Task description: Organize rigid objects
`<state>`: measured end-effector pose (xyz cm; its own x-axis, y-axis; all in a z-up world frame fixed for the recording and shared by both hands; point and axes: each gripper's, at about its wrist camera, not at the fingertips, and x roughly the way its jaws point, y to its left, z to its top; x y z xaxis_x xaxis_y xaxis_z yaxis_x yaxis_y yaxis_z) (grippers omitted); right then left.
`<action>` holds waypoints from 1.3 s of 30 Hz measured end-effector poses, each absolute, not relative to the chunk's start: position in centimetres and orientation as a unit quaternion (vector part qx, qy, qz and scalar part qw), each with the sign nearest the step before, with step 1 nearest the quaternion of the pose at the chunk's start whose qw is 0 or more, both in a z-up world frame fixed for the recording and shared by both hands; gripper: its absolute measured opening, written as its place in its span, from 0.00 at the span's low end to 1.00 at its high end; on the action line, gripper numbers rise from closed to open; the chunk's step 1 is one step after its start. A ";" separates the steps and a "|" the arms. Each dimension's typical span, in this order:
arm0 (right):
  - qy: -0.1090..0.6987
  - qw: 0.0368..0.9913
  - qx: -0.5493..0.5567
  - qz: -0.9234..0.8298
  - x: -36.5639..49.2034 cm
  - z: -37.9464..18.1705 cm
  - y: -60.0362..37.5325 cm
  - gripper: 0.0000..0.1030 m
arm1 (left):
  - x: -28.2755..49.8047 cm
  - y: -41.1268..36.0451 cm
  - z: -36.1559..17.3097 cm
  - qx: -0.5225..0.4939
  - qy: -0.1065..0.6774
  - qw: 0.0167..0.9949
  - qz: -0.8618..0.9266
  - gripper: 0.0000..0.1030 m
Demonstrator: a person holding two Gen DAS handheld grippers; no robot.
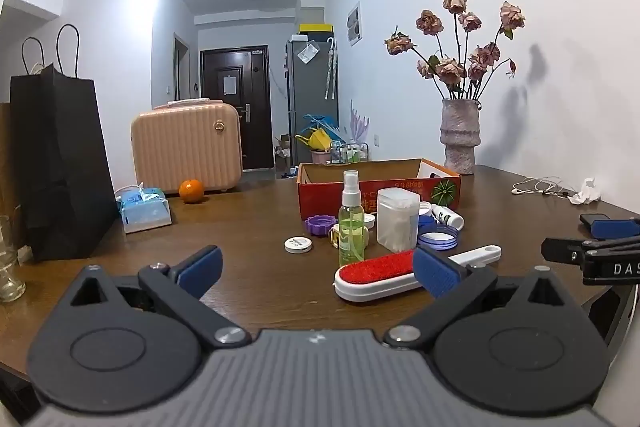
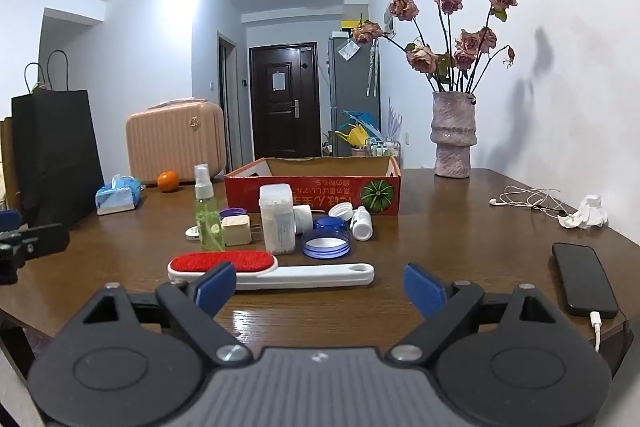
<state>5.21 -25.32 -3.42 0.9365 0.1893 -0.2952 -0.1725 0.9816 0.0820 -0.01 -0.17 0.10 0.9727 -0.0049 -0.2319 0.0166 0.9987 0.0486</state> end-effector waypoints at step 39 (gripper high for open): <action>0.162 0.983 0.035 0.079 5.4 -4.0 -26.0 0.88 | 0.9 -0.3 -0.3 0.030 0.133 0.991 0.006 1.00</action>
